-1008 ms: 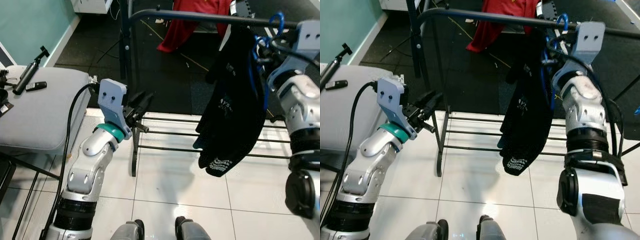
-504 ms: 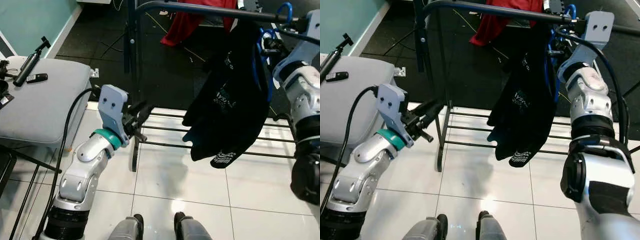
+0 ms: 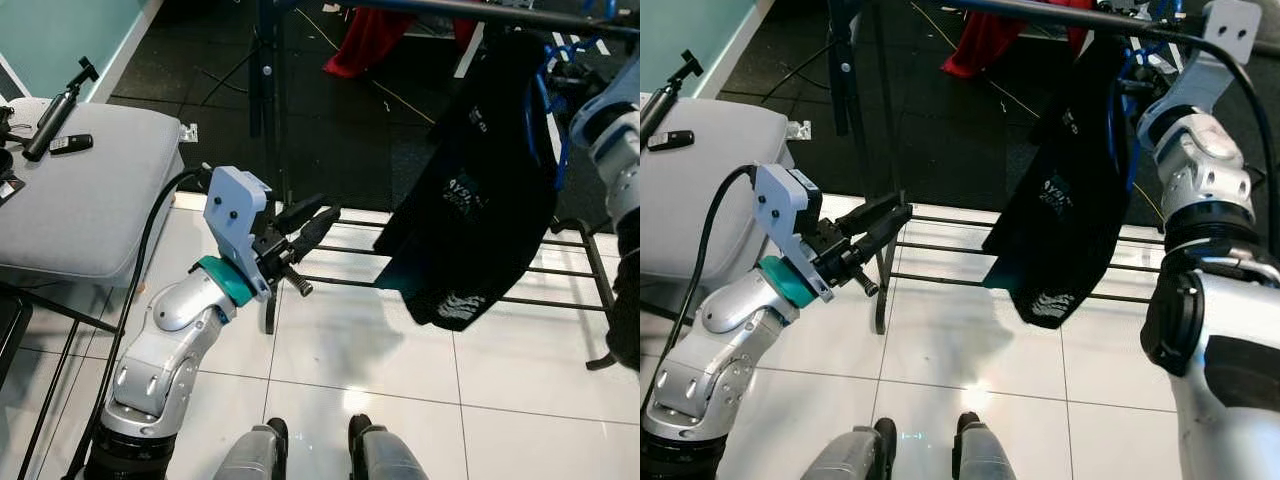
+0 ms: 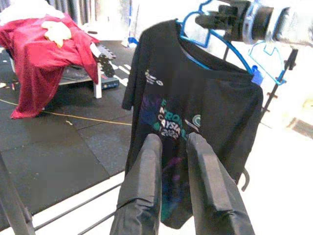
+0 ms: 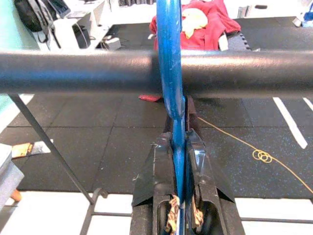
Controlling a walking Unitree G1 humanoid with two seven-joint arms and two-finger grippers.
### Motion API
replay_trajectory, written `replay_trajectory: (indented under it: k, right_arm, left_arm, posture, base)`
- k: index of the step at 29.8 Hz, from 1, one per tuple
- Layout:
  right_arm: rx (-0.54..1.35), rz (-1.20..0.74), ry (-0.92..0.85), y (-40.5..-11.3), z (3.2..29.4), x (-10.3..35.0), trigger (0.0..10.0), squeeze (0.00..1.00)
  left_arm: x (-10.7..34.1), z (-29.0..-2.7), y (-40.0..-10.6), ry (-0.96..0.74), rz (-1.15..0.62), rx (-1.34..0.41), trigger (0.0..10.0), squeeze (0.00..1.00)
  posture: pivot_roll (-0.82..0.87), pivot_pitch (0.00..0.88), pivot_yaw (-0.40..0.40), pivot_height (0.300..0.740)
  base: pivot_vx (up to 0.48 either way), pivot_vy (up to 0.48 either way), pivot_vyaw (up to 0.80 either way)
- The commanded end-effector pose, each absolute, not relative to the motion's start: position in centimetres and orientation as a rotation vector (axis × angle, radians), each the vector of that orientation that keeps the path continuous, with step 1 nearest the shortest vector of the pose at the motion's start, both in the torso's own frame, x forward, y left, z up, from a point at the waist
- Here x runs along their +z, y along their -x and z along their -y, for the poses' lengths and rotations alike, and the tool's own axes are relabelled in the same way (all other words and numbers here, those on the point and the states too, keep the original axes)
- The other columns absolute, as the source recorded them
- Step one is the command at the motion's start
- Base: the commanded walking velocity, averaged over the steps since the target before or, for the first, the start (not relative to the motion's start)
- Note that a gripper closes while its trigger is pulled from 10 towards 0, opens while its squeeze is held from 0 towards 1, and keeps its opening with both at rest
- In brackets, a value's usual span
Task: Hang hanger
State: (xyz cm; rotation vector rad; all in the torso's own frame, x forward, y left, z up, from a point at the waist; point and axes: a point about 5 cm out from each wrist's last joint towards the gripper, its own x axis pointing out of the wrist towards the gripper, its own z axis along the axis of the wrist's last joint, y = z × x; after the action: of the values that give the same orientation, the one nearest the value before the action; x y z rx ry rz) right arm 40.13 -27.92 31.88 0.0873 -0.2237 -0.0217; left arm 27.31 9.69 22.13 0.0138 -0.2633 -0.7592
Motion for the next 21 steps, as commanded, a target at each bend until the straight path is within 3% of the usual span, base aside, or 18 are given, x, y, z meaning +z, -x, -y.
replay_trajectory:
  k: [1, 14, 15, 16, 17, 18, 19, 21]
  right_arm:
    - [-0.047, 0.259, -0.101, -39.8, 28.7, 32.9, 10.0, 0.00]
    - [-0.091, 0.191, -0.143, -40.0, 29.0, 31.3, 10.0, 0.00]
    - [-0.090, 0.190, -0.143, -40.0, 29.0, 31.3, 10.0, 0.19]
    - [-0.090, 0.190, -0.143, -40.0, 29.0, 31.3, 10.0, 0.19]
    - [-0.089, 0.190, -0.143, -40.0, 29.0, 31.3, 10.0, 0.85]
    - [-0.089, 0.191, -0.143, -40.0, 29.0, 31.4, 10.0, 0.85]
    - [-0.089, 0.191, -0.143, -40.0, 29.0, 31.4, 10.0, 1.00]
    - [-0.089, 0.191, -0.143, -40.0, 29.0, 31.4, 10.0, 1.00]
  left_arm:
    - [21.8, -9.5, -26.8, -0.014, 0.245, -0.788, 10.0, 0.00]
    - [21.5, -9.5, -26.8, -0.028, 0.219, -0.796, 10.0, 0.00]
    - [21.5, -9.5, -26.8, -0.027, 0.219, -0.796, 10.0, 0.00]
    - [21.5, -9.5, -26.8, -0.027, 0.219, -0.796, 10.0, 0.00]
    - [21.6, -9.5, -26.8, -0.027, 0.220, -0.797, 10.0, 0.00]
    - [21.6, -9.5, -26.8, -0.028, 0.219, -0.798, 10.0, 0.00]
    - [21.6, -9.5, -26.8, -0.029, 0.218, -0.798, 10.0, 0.00]
    - [21.6, -9.5, -26.8, -0.029, 0.218, -0.798, 10.0, 0.00]
  posture:
    - [0.02, 0.219, 0.016, 0.740]
    - [0.02, 0.215, 0.012, 0.740]
    - [0.02, 0.213, 0.011, 0.740]
    - [0.02, 0.213, 0.011, 0.740]
    - [0.02, 0.211, 0.011, 0.740]
    - [0.02, 0.211, 0.011, 0.740]
    - [0.02, 0.211, 0.010, 0.740]
    - [0.02, 0.211, 0.010, 0.740]
  base:
    - [0.000, 0.000, 0.00]
    - [0.000, 0.000, 0.00]
    - [0.000, 0.000, 0.00]
    - [0.000, 0.000, 0.00]
    - [0.000, 0.000, 0.00]
    - [0.000, 0.000, 0.00]
    - [0.000, 0.000, 0.00]
    - [0.000, 0.000, 0.00]
